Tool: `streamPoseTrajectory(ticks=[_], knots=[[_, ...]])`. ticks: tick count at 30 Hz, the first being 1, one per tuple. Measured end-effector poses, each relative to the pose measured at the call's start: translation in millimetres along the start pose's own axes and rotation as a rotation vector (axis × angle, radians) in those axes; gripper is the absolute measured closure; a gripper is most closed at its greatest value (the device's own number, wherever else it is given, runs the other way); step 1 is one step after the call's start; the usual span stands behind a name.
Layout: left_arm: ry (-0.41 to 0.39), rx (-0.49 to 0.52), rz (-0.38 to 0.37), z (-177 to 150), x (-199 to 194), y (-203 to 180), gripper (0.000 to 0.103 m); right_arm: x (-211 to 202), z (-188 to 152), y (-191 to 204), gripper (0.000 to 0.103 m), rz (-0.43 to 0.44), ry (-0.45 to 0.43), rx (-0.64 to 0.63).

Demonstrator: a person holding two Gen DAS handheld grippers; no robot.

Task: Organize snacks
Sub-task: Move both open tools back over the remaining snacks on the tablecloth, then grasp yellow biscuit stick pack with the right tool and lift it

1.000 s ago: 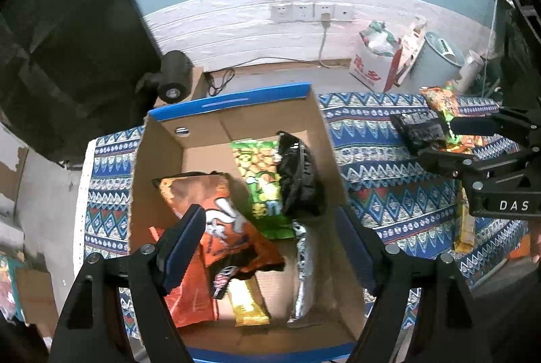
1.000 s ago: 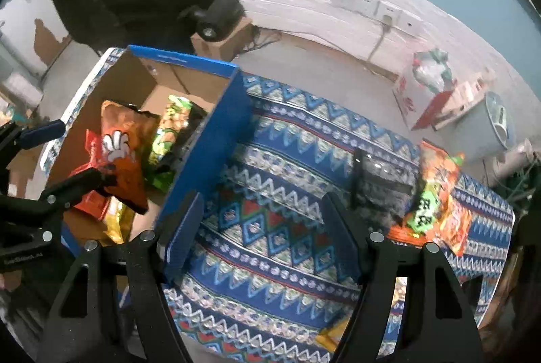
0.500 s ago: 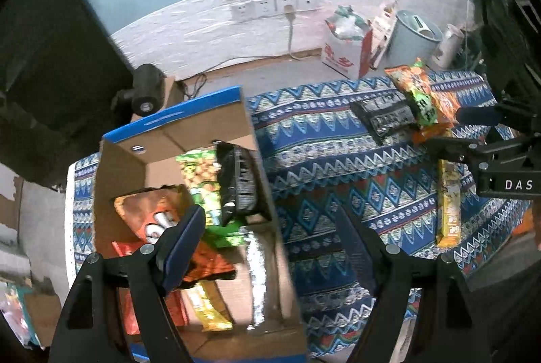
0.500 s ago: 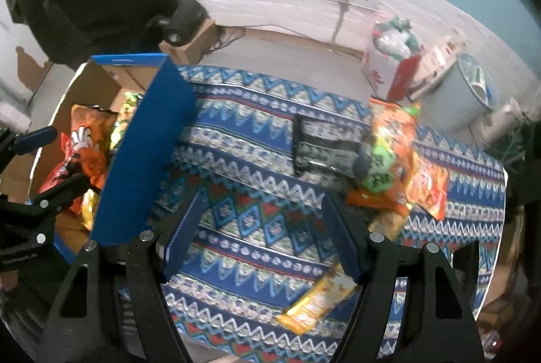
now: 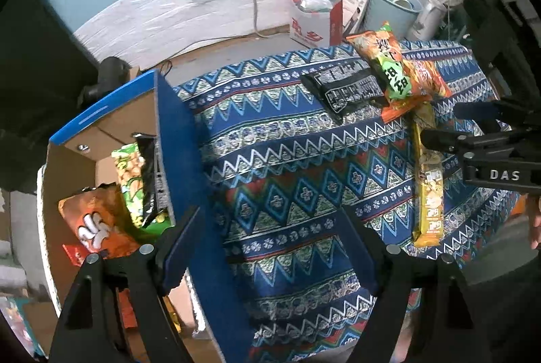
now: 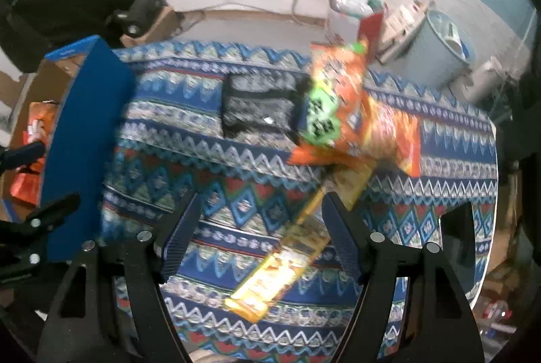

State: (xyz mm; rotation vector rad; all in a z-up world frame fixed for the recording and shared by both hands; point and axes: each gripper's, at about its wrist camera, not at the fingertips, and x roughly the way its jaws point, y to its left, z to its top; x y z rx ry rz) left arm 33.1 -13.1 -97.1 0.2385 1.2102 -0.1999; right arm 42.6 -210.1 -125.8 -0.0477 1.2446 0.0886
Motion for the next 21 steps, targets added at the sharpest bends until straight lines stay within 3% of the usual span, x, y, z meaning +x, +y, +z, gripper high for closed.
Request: streamPoseTrajectory(ticks=[13, 21], knots=[[0.085, 0.02, -0.015, -5, 47, -27, 0.022, 65, -22, -24, 0.03, -0.075, 0.126, 0.074], [0.111, 0.025, -0.022, -3, 60, -32, 0.022, 85, -40, -25, 0.03, -0.1, 0.16, 0.04]])
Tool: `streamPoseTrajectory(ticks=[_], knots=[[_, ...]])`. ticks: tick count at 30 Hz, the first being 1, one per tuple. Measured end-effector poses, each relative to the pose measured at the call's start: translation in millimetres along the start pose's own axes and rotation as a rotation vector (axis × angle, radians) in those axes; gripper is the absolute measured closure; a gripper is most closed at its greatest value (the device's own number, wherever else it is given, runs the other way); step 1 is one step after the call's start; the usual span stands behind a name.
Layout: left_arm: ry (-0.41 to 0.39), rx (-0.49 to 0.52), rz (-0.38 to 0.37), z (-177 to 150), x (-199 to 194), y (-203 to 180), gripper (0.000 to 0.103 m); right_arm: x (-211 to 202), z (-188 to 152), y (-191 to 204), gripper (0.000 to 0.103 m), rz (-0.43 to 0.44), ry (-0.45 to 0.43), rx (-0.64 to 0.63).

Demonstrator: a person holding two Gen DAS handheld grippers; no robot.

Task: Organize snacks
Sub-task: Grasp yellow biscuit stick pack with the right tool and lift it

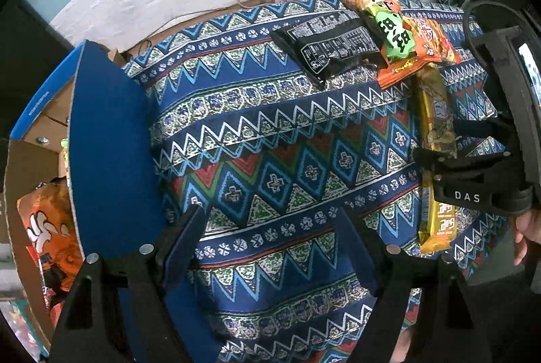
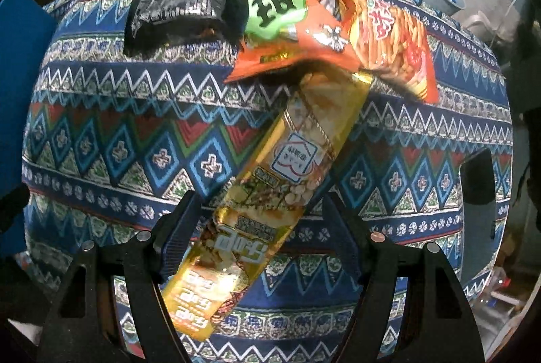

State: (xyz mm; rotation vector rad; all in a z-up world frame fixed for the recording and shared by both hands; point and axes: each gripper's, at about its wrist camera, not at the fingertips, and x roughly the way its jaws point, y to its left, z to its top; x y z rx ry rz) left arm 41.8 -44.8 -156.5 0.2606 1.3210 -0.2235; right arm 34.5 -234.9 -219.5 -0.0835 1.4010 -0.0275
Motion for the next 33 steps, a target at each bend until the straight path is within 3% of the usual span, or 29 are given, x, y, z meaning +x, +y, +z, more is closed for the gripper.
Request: streamPoseTrajectory(ticks=[3, 5, 9, 20, 26, 29, 33], knots=[[0.007, 0.008, 0.005, 1, 2, -3, 0.022, 2, -5, -9, 0.032, 0.019, -0.009, -0.014], [0.011, 0.012, 0.003, 2, 2, -5, 0.022, 1, -8, -15, 0.048, 0.03, -0.011, -0.026], [0.011, 0.02, 0.005, 5, 4, -10, 0.022, 2, -12, -30, 0.059, 0.021, 0.006, -0.035], [0.045, -0.05, -0.062, 23, 15, -9, 0.022, 8, -30, -82, 0.073, -0.068, 0.026, -0.099], [0.069, -0.12, -0.122, 36, 21, -8, 0.022, 9, -28, -115, 0.072, -0.061, 0.055, -0.073], [0.064, -0.162, -0.147, 46, 21, -7, 0.022, 10, -21, -137, 0.063, -0.024, 0.054, -0.037], [0.035, -0.178, -0.15, 66, 17, -9, 0.02, 4, -11, -143, 0.037, -0.004, 0.047, -0.021]])
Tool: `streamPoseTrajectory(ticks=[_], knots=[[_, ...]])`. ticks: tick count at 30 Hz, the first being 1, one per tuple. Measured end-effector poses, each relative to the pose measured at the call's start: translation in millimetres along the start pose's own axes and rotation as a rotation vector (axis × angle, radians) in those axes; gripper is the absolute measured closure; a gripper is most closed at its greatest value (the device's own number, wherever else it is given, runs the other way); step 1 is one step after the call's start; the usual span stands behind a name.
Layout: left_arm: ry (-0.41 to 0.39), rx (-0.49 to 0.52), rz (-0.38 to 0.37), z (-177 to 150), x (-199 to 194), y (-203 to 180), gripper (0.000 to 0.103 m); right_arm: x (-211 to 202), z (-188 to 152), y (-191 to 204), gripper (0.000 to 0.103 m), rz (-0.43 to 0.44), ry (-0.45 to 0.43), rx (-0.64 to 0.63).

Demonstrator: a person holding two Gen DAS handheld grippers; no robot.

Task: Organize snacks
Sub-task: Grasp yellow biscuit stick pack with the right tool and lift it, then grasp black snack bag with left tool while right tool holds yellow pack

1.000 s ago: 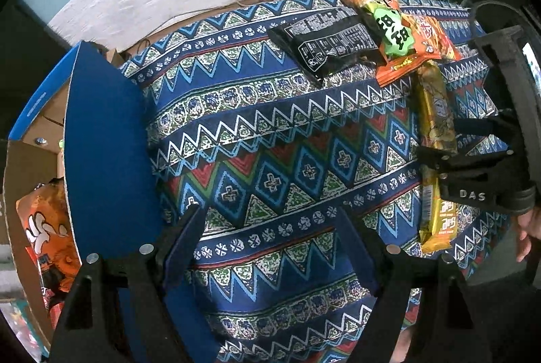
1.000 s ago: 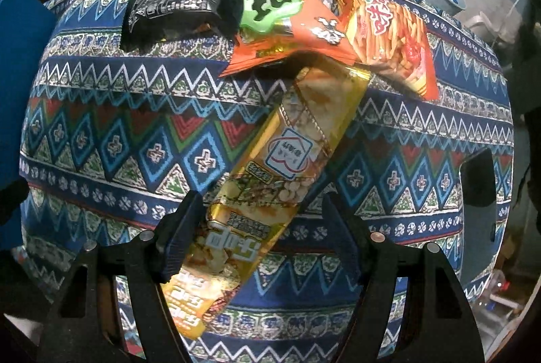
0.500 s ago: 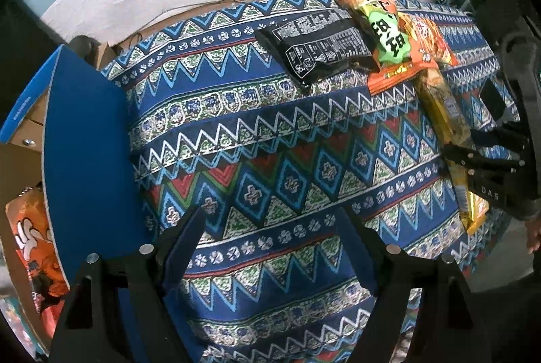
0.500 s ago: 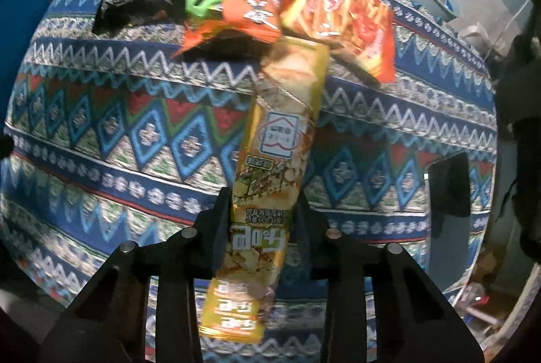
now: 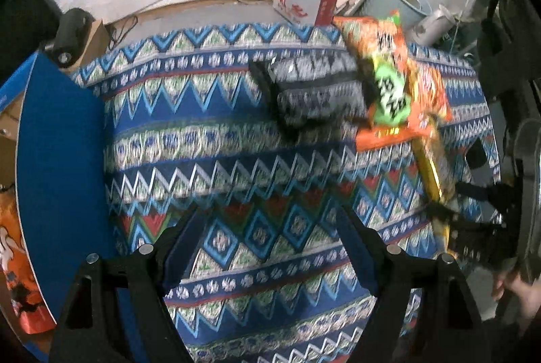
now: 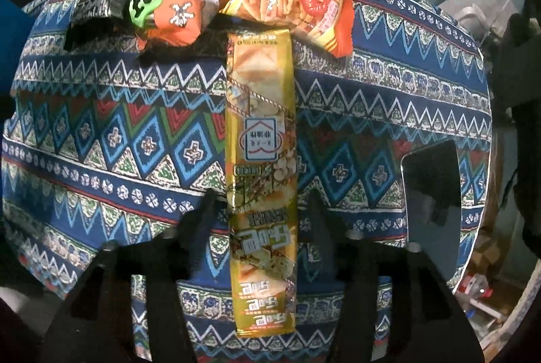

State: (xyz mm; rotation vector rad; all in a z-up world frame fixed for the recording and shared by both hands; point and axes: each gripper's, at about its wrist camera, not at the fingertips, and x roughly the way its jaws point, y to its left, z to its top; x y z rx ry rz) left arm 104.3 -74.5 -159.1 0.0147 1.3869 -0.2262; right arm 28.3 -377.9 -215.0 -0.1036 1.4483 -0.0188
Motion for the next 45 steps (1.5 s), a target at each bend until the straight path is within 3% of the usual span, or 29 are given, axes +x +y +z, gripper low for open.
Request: streamPoseTrajectory(ticks=[3, 12, 15, 21, 30, 34, 39, 45], knots=[[-0.013, 0.013, 0.016, 13, -2, -8, 0.015, -9, 6, -6, 0.031, 0.029, -0.027, 0.016], [-0.032, -0.022, -0.014, 58, 11, -29, 0.015, -32, 32, -40, 0.03, 0.058, -0.086, 0.053], [-0.01, -0.074, -0.046, 68, 25, -30, 0.015, -40, 47, -31, 0.03, 0.052, -0.086, 0.048], [0.008, -0.125, -0.064, 74, 42, -38, 0.015, -23, 54, -27, 0.03, 0.063, -0.05, 0.072], [0.036, -0.116, -0.005, 84, 68, -42, 0.015, 2, 65, -35, 0.03, 0.055, -0.03, 0.078], [0.003, -0.107, -0.019, 81, 67, -37, 0.015, 11, 69, -29, 0.03, 0.045, -0.027, 0.065], [-0.031, -0.076, -0.018, 73, 60, -31, 0.033, 24, 71, -23, 0.03, 0.021, -0.007, 0.056], [-0.052, -0.015, -0.012, 64, 54, -26, 0.038, 33, 68, -16, 0.03, 0.004, -0.006, 0.056]])
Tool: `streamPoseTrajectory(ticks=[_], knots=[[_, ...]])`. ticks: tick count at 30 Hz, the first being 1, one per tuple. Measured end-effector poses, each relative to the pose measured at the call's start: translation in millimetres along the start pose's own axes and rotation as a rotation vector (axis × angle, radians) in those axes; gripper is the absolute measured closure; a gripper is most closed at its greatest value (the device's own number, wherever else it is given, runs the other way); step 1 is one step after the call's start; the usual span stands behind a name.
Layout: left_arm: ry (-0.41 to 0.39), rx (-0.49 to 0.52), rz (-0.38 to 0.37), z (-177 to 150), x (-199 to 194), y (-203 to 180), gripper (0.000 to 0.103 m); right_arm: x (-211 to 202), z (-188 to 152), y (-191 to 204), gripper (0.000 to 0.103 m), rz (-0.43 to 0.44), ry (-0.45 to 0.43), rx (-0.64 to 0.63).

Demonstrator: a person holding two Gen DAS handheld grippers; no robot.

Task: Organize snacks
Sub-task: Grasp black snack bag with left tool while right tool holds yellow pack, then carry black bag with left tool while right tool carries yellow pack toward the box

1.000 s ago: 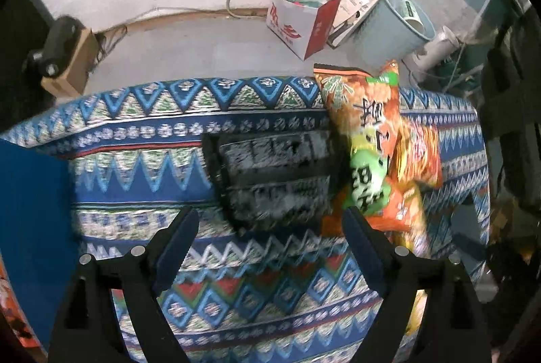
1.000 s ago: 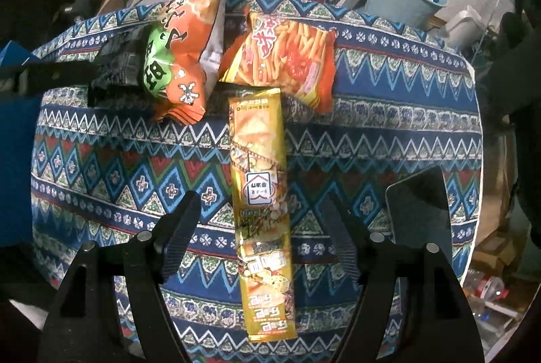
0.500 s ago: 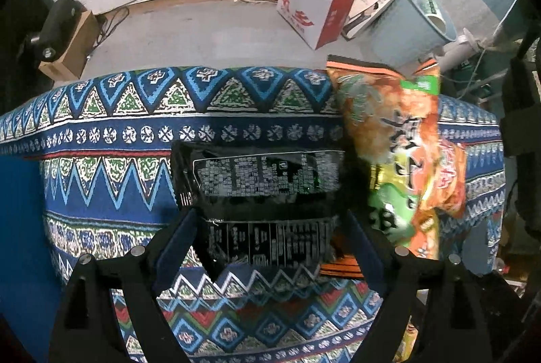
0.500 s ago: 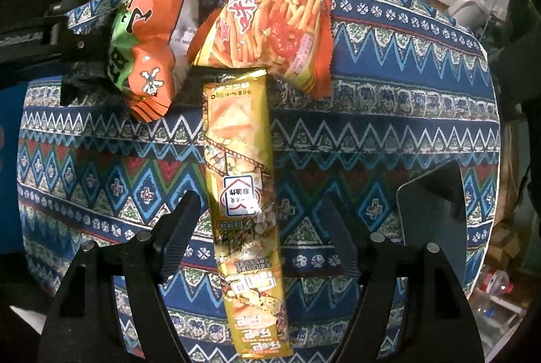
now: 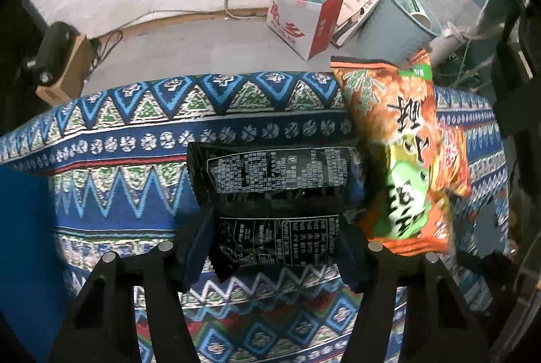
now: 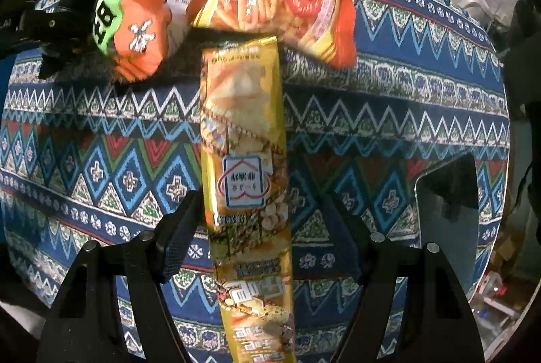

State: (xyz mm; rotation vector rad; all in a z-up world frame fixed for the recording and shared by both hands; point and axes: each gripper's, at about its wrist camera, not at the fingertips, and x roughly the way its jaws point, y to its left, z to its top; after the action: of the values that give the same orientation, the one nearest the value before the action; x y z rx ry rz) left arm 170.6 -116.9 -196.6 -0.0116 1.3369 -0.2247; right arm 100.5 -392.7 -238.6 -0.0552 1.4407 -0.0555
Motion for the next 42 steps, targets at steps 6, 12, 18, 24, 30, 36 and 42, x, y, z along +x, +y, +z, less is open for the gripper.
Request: streamPoseTrajectory(ticks=[6, 12, 18, 24, 30, 36, 42], knots=[[-0.017, 0.054, 0.024, -12, -10, 4, 0.05, -4, -22, 20, 0.055, -0.001, -0.067, -0.014], [-0.03, 0.098, 0.049, -28, -23, 7, 0.056, -20, -43, 37, 0.073, -0.014, -0.08, -0.005], [-0.033, 0.1, 0.047, -47, -30, 16, 0.057, -34, -73, 44, 0.074, 0.001, -0.067, 0.002], [-0.035, 0.089, 0.042, -64, -42, 22, 0.059, -67, -94, 57, 0.074, 0.013, -0.096, -0.01], [-0.036, 0.092, 0.042, -80, -57, 23, 0.06, -102, -106, 79, 0.074, 0.021, -0.138, -0.022], [-0.074, 0.096, 0.053, -92, -81, 29, 0.06, -125, -107, 105, 0.074, 0.034, -0.182, -0.052], [-0.128, 0.106, 0.072, -107, -112, 37, 0.06, -139, -95, 124, 0.074, 0.033, -0.223, -0.086]])
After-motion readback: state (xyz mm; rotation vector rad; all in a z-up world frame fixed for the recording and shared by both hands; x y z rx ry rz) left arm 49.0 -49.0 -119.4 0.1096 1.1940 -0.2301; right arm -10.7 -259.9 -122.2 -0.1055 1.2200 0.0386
